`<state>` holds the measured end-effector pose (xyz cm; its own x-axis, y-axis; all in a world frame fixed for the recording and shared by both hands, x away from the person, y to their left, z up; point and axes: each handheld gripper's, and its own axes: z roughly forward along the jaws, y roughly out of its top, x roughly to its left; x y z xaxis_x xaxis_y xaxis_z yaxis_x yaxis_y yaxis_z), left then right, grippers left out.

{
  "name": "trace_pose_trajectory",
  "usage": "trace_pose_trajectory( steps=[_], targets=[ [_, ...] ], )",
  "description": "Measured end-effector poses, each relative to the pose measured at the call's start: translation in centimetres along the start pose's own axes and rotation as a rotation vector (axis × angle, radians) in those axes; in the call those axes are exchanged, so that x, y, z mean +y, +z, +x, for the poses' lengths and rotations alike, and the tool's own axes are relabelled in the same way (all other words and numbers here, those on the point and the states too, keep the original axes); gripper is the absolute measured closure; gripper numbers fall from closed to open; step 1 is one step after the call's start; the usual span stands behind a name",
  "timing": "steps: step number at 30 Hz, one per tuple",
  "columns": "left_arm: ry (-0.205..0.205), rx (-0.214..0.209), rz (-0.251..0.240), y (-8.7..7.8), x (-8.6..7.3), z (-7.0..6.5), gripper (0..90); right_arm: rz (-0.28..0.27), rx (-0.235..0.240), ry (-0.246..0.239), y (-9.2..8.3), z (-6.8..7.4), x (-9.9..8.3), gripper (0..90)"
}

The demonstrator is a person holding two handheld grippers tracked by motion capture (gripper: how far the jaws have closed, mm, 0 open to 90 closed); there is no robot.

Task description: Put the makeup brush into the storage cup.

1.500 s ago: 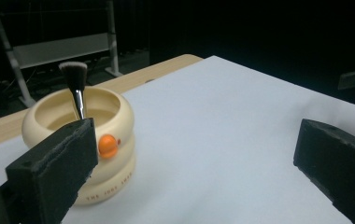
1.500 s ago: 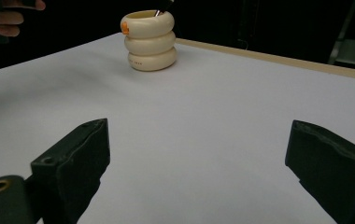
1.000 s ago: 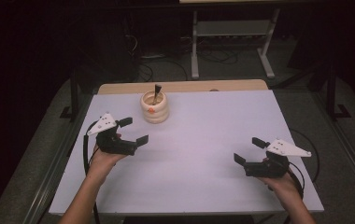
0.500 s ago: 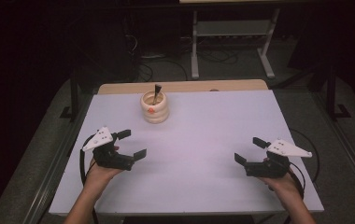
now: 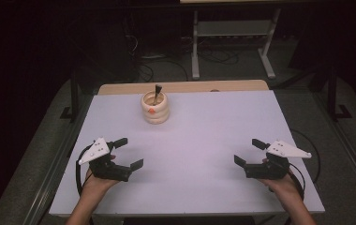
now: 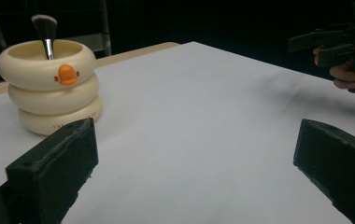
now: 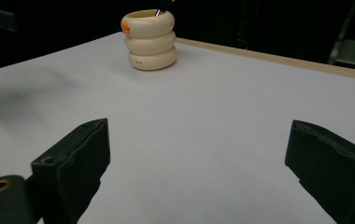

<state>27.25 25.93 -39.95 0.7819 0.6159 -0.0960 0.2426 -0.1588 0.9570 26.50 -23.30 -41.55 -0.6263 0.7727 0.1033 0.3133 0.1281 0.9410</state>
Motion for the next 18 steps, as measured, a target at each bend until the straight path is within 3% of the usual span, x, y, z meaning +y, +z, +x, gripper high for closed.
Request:
trace_pose_trajectory(
  steps=[4,8,18],
  targets=[
    [-0.007,-0.003,0.011,-0.3,-0.7,0.0,0.0,-0.007,0.001,0.01,-0.1,0.0,0.0,5.9],
    [0.019,0.007,0.029,-0.6,-1.3,0.1,0.0,-0.01,0.001,0.016,-0.1,0.0,0.0,5.9],
    [-0.017,0.012,0.03,-1.3,-2.4,0.6,0.0,-0.012,-0.004,0.019,0.0,-0.2,-0.1,5.9]
  ],
)
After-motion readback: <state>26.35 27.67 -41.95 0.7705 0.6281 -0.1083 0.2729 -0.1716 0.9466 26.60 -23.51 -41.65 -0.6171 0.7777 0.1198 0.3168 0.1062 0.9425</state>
